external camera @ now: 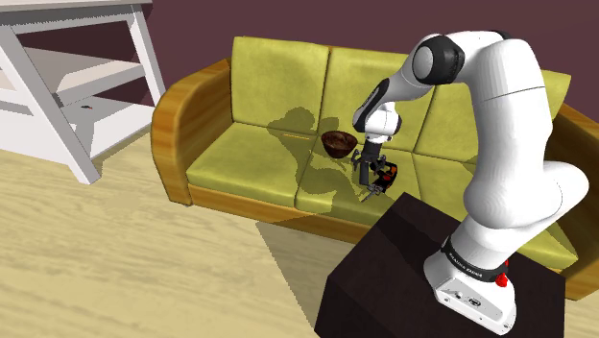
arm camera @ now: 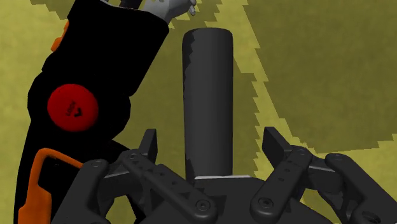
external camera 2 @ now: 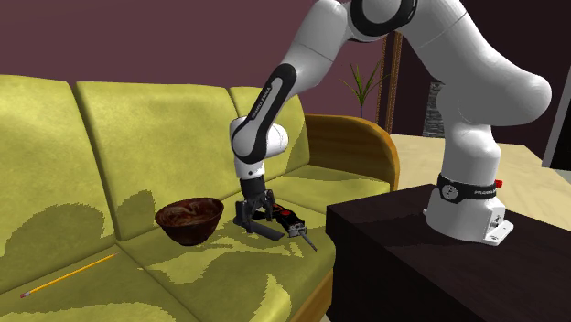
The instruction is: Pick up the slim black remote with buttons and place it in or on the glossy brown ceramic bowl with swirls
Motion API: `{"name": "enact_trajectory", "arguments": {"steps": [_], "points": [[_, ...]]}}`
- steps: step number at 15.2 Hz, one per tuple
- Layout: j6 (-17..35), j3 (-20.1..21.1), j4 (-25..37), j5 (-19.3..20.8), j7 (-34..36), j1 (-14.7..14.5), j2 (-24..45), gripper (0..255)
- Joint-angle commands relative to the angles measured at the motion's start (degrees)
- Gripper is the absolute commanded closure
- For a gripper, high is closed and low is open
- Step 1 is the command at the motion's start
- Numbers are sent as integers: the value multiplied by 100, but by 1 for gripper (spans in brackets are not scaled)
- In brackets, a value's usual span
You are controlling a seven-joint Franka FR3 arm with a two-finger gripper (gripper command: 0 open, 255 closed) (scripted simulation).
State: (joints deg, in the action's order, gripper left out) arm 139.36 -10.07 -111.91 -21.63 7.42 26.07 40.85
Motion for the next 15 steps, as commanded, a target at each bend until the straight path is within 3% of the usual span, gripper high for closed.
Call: {"name": "enact_trajectory", "arguments": {"steps": [1, 7, 8, 15], "points": [[48, 16, -2, -18, -11, 4, 43, 0], [48, 16, -2, -18, -11, 5, 43, 0], [48, 16, -1, -18, -11, 5, 44, 255], [55, 17, -9, -19, -16, 6, 42, 255]]}}
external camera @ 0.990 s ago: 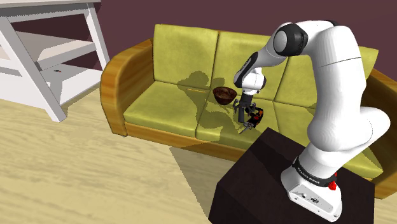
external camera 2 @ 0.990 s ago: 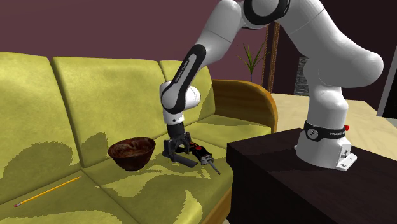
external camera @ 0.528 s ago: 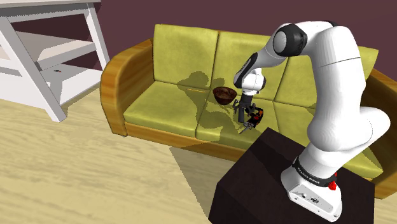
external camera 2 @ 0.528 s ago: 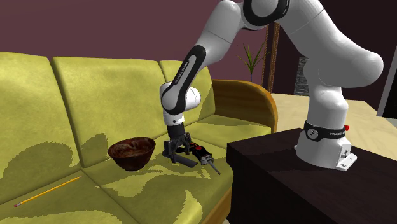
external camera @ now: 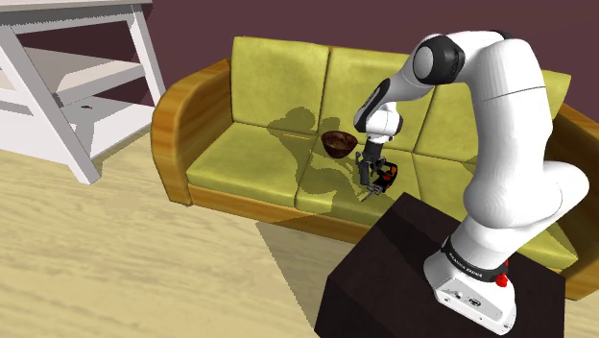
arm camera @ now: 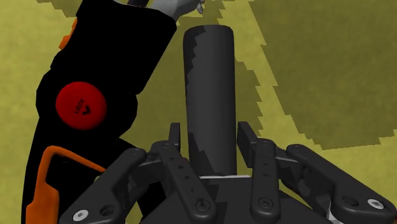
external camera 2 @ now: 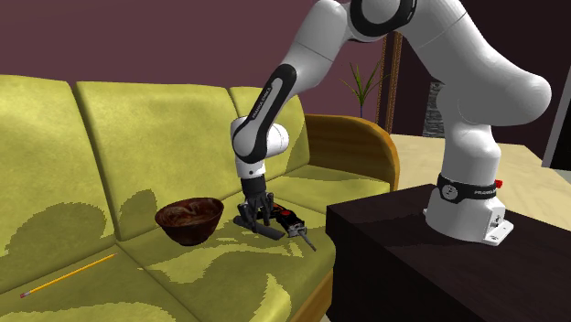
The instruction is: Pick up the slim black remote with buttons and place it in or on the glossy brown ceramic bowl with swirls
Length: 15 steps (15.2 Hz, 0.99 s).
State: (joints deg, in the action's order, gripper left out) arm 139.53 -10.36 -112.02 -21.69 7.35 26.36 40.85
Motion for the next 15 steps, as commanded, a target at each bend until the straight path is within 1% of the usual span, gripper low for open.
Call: {"name": "enact_trajectory", "arguments": {"steps": [1, 15], "points": [[41, 48, 18, -15, -9, -21, 60, 255], [-562, -187, -270, 259, 223, -191, -843, 255]]}}
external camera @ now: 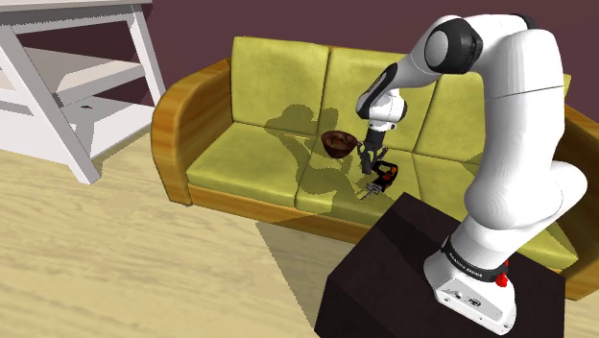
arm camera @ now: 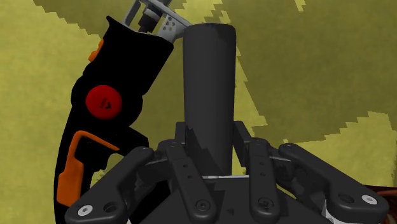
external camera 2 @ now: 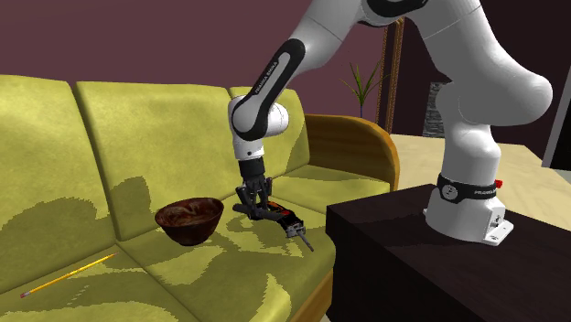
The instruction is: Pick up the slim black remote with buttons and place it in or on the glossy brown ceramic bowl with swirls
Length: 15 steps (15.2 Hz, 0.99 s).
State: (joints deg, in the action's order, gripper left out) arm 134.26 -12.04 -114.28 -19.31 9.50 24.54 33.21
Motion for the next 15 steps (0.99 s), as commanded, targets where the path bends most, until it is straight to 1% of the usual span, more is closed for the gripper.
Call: {"name": "enact_trajectory", "arguments": {"steps": [1, 15], "points": [[-86, -36, -57, 45, 27, -19, -144, 255], [-841, -234, -105, 382, 308, -151, -986, 255]]}}
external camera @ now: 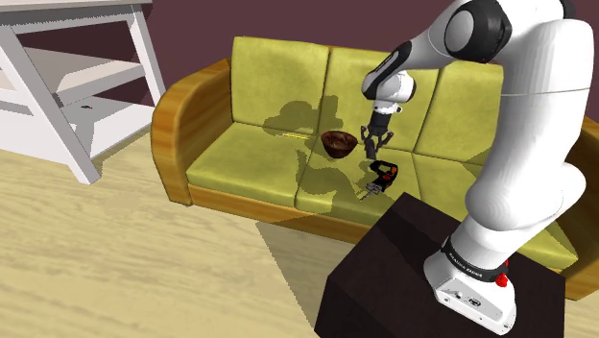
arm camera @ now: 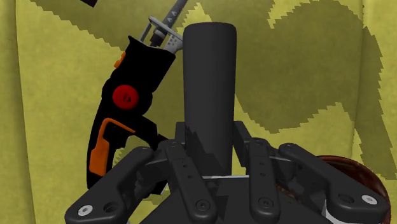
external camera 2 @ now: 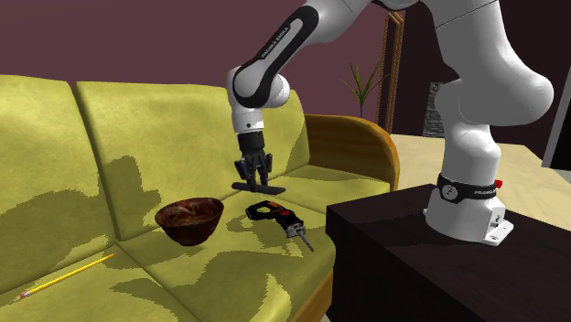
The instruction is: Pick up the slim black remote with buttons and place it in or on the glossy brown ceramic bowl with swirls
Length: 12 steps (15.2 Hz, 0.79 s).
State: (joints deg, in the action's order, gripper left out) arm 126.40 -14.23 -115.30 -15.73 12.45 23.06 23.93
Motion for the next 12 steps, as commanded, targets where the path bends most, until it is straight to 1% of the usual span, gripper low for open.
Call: {"name": "enact_trajectory", "arguments": {"steps": [1, 5, 9, 12], "points": [[-112, -26, 4, 48, 33, -11, -113, 255], [-328, -64, 37, 133, 106, -35, -308, 255], [-708, 68, 1178, 15, 306, -39, 445, 255], [-1057, 156, 2152, -43, 478, -20, 1055, 255]]}}
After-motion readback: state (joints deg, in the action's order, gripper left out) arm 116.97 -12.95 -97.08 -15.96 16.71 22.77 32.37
